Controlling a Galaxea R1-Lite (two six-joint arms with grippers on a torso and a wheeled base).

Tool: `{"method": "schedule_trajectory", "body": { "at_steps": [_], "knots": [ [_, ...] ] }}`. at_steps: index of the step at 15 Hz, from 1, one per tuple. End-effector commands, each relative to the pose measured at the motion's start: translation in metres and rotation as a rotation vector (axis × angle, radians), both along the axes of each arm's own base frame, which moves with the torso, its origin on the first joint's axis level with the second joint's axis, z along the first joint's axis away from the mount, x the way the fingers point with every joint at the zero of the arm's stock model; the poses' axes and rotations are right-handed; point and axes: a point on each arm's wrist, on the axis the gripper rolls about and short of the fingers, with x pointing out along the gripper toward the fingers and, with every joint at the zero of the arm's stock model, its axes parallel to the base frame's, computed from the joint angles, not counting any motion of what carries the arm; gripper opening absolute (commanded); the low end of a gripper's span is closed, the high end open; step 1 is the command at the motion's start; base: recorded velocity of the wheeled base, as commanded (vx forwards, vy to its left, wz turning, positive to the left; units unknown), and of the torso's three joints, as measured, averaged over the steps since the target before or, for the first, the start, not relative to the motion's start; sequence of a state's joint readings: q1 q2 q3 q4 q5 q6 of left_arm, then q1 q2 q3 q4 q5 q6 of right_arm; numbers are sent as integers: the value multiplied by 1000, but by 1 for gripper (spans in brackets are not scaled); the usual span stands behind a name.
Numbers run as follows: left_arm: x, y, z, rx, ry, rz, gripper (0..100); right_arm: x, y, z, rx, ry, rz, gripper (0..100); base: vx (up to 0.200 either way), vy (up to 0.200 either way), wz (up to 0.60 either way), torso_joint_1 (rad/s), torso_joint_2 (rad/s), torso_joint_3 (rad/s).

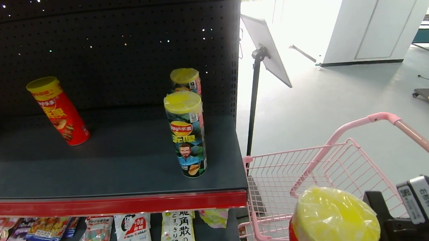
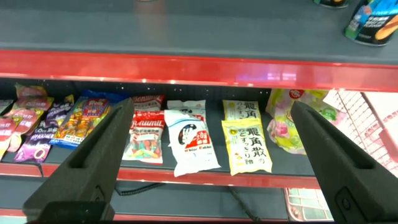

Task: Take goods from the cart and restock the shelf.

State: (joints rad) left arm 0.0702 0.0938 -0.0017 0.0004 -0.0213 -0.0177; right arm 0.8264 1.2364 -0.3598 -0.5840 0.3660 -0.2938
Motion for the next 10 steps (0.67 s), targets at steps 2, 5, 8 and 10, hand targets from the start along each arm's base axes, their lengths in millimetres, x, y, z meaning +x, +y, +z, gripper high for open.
{"method": "schedule_trajectory", "body": {
  "at_steps": [2,5,8,10],
  "knots": [
    [0,0,0,-1,-1,0,100,4,6,6,15,-13,6,0,0,0,0,-46,95,49],
    [0,0,0,-1,-1,0,100,6,9,17,49,-48,11,0,0,0,0,0,0,0],
    [0,0,0,-1,-1,0,100,9,12,21,57,-55,14,0,0,0,0,0,0,0],
    [0,0,0,1,0,0,100,10,16,21,47,-68,23,0,0,0,0,0,0,0]
  ]
}}
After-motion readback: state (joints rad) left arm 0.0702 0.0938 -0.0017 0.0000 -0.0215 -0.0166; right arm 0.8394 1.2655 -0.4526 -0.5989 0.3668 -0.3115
